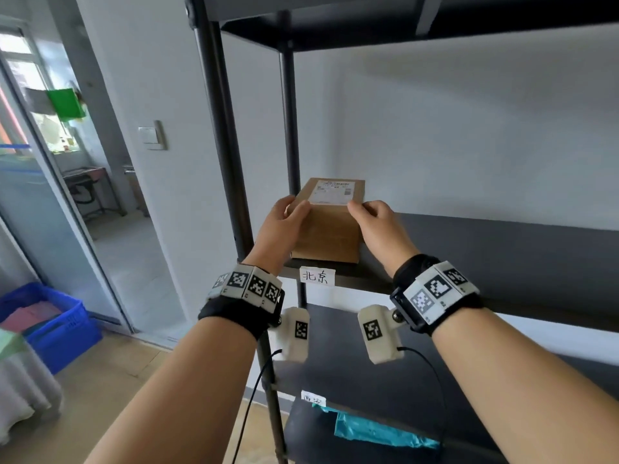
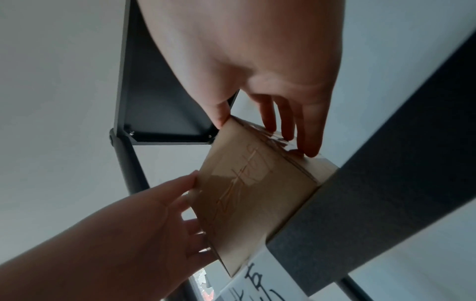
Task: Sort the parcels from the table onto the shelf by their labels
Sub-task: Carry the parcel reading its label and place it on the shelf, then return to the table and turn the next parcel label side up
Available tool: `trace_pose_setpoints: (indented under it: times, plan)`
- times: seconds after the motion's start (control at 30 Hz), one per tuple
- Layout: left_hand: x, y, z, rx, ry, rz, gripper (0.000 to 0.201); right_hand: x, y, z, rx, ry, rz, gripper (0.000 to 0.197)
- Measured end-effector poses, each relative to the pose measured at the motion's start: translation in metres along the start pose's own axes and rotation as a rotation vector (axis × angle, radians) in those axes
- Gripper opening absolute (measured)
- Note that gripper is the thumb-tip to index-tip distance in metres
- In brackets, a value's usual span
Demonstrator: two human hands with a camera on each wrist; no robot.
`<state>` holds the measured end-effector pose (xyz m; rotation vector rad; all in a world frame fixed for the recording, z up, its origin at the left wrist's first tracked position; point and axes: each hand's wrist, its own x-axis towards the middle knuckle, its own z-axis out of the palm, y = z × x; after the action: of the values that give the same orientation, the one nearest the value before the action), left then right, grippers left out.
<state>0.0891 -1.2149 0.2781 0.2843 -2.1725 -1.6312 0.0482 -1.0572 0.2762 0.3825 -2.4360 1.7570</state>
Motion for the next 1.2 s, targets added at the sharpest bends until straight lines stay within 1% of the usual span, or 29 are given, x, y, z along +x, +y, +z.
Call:
trace_pose_setpoints:
  times: [0.13,0.23,0.3,0.4,0.43,0.5,0.6,0.7,0.8,0.87,0.93,1.07,1.2]
  plan:
    - [0.009,-0.006,0.000,0.061,-0.041,0.077,0.045,0.000,-0.002,0.007,-0.033,0.044,0.025,0.054]
    - [0.012,-0.006,-0.003,0.073,-0.074,0.094,0.045,-0.003,-0.007,0.008,-0.052,0.075,0.023,0.052]
    - [0.011,-0.007,-0.006,0.087,-0.105,0.108,0.051,-0.007,-0.010,0.008,-0.078,0.094,0.019,0.053]
    - [0.010,-0.007,-0.012,0.084,-0.143,0.100,0.069,-0.015,-0.016,0.007,-0.116,0.103,0.011,0.058]
    - [0.009,-0.005,-0.013,0.079,-0.137,0.105,0.071,-0.018,-0.018,0.005,-0.135,0.109,0.004,0.059]
    - [0.005,0.004,-0.016,0.097,-0.086,0.157,0.068,-0.025,-0.022,0.002,-0.164,0.130,-0.011,0.060]
    - [-0.005,0.018,-0.013,0.108,0.005,0.295,0.058,-0.038,-0.028,-0.004,-0.170,0.187,-0.025,0.057]
    - [-0.021,0.029,-0.001,0.053,0.013,0.406,0.049,-0.057,-0.027,-0.015,-0.162,0.242,-0.032,0.051]
    - [-0.040,0.038,0.021,-0.010,-0.069,0.431,0.044,-0.080,-0.019,-0.034,-0.158,0.310,-0.021,0.045]
    - [-0.053,0.040,0.041,-0.047,-0.183,0.420,0.041,-0.097,-0.011,-0.052,-0.187,0.371,-0.015,0.041]
    - [-0.067,0.040,0.064,-0.071,-0.295,0.377,0.037,-0.116,0.001,-0.074,-0.220,0.410,0.015,0.038]
    - [-0.104,0.043,0.112,-0.081,-0.455,0.317,0.037,-0.156,0.026,-0.127,-0.276,0.508,0.101,0.037]
    - [-0.154,0.052,0.169,-0.041,-0.617,0.313,0.037,-0.201,0.050,-0.190,-0.308,0.592,0.181,0.035]
